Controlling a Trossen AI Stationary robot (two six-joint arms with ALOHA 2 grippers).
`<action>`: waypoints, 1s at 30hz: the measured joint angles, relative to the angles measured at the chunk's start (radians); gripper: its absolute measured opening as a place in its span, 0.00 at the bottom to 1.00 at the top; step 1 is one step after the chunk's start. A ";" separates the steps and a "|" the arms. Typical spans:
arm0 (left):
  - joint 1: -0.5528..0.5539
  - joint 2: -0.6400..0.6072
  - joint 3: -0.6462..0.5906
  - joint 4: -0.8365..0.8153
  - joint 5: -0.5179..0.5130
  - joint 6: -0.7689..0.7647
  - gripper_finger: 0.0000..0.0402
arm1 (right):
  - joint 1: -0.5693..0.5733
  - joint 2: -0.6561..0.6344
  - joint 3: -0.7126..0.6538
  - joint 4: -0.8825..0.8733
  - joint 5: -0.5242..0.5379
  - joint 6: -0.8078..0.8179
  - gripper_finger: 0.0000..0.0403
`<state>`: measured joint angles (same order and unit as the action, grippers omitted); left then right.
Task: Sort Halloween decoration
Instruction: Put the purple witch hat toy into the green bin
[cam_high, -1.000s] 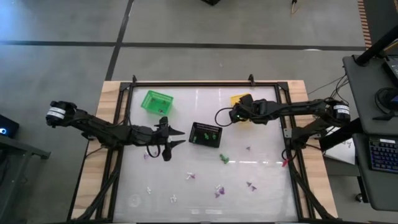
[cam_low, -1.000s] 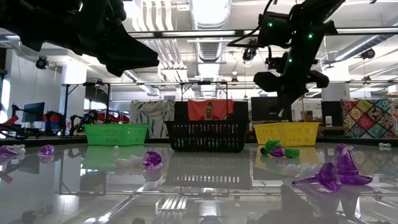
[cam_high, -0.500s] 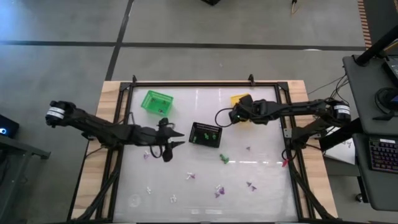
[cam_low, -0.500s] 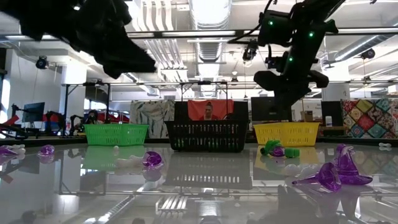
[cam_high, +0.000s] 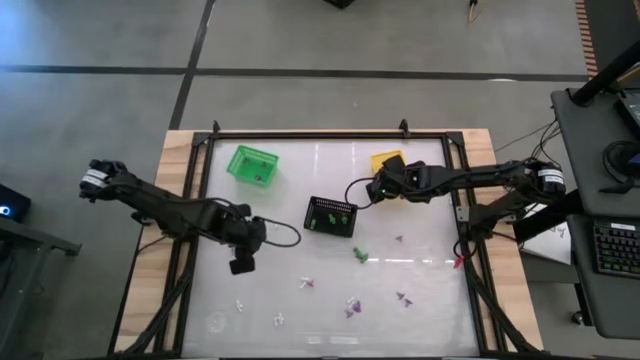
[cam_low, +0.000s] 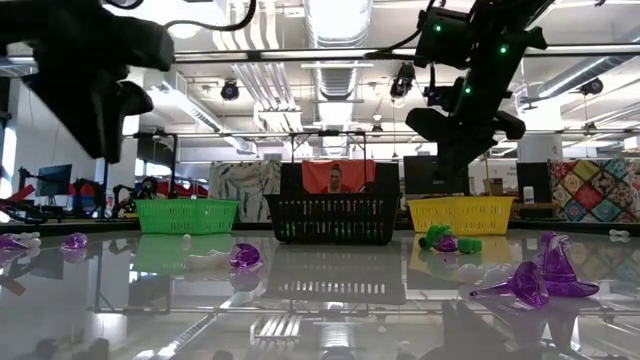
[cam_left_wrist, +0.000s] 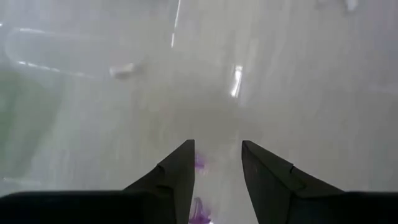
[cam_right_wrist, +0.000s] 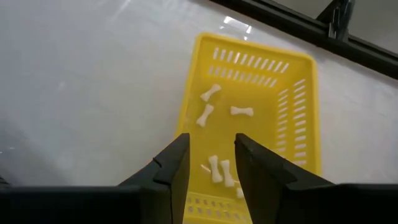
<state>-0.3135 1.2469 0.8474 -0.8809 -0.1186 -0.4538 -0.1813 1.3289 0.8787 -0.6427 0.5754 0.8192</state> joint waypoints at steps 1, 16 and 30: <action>-0.005 0.001 -0.005 -0.007 0.002 0.000 0.28 | 0.001 0.000 0.000 0.002 0.000 0.000 0.29; -0.021 0.003 -0.147 -0.003 0.027 0.015 0.45 | 0.001 0.000 0.000 0.005 -0.007 -0.008 0.30; -0.021 0.030 -0.263 0.179 0.000 0.015 0.42 | 0.001 0.000 0.000 0.007 -0.007 -0.008 0.30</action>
<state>-0.3340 1.2770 0.5845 -0.7020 -0.1183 -0.4386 -0.1806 1.3293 0.8787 -0.6354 0.5682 0.8108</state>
